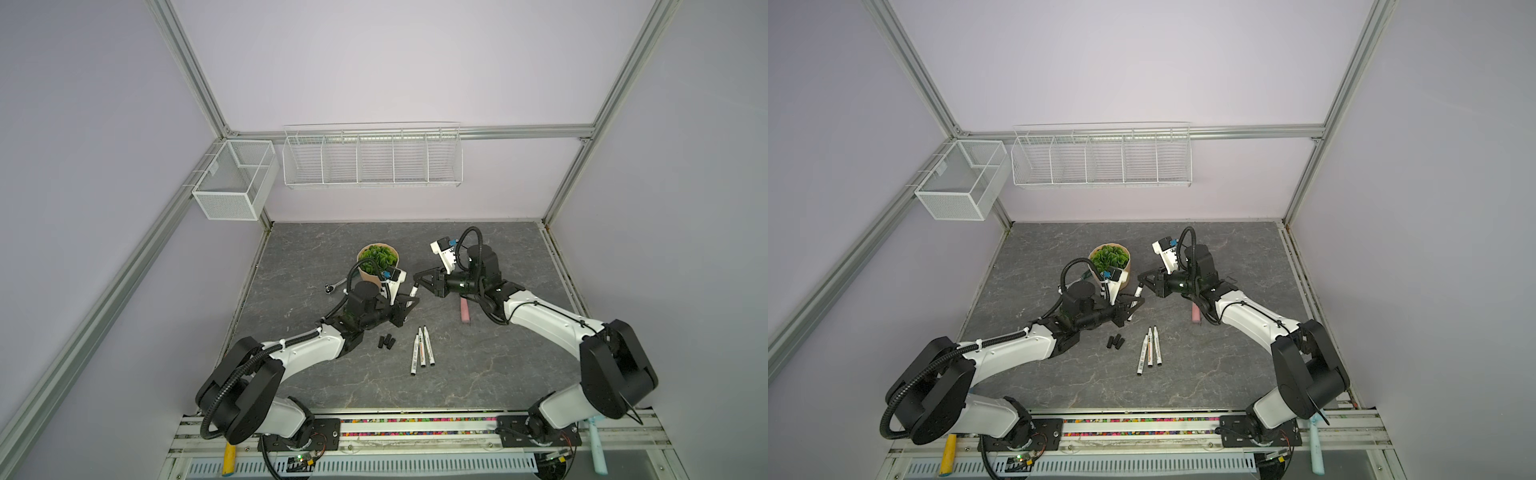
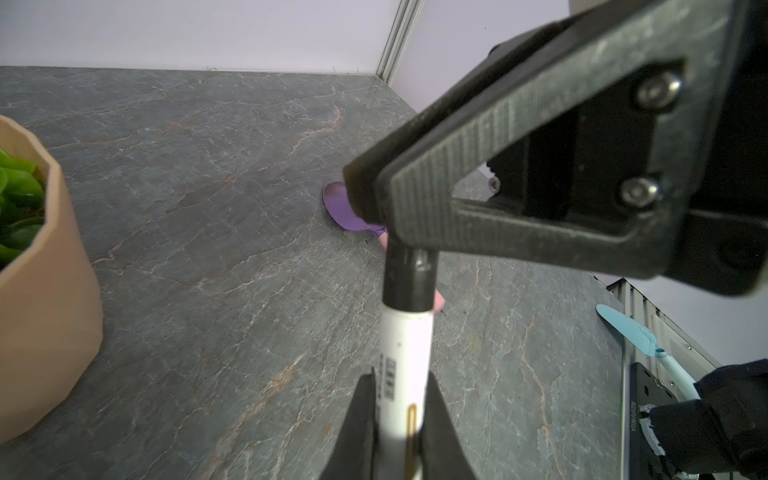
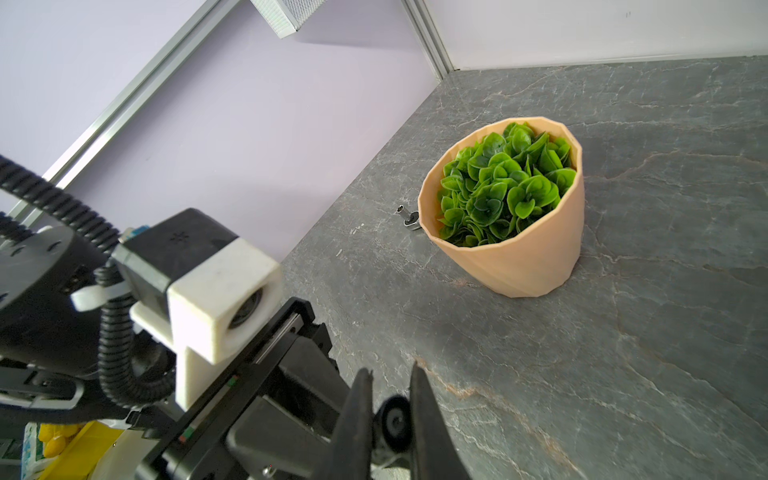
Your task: Insert the pens into the pen caps
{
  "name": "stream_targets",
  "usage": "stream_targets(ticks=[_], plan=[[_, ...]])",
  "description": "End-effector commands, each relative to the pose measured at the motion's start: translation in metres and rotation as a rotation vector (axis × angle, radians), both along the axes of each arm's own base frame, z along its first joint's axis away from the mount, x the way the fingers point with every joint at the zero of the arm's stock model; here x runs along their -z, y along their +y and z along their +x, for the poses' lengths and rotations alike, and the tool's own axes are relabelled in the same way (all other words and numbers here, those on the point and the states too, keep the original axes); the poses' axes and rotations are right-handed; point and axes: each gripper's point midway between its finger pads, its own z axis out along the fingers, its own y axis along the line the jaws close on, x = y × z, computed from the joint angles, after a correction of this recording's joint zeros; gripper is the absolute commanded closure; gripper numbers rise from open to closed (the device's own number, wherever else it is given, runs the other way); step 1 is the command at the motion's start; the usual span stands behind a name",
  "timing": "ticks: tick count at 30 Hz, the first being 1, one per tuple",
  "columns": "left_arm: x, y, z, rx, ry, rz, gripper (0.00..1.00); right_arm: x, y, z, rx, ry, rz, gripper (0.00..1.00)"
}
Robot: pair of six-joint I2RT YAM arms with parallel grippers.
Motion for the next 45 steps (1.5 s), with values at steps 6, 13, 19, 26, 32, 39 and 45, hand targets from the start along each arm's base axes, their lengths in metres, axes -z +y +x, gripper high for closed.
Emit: stream_targets(ticks=[6,13,19,26,32,39,45], plan=[[-0.116,-0.003,0.064,-0.28,-0.246,-0.312,1.0,0.089,-0.018,-0.081,-0.117,0.453,-0.193,0.88],[-0.062,-0.032,0.047,-0.215,-0.139,-0.268,1.0,0.052,-0.026,-0.052,-0.016,0.367,-0.158,0.63],[-0.031,-0.041,0.049,-0.201,-0.067,-0.239,1.0,0.012,-0.053,-0.014,0.159,0.267,-0.088,0.44],[-0.007,-0.061,0.068,-0.199,0.007,-0.129,1.0,-0.006,-0.101,0.009,0.36,0.232,-0.044,0.44],[0.049,-0.089,0.094,-0.216,0.228,0.12,1.0,0.017,-0.13,0.01,0.473,0.283,-0.08,0.46],[0.103,-0.099,0.124,-0.337,0.359,0.243,1.0,0.014,-0.147,0.001,0.524,0.251,-0.136,0.48],[0.134,-0.094,0.139,-0.412,0.388,0.382,1.0,0.012,-0.159,-0.008,0.546,0.238,-0.148,0.49]])
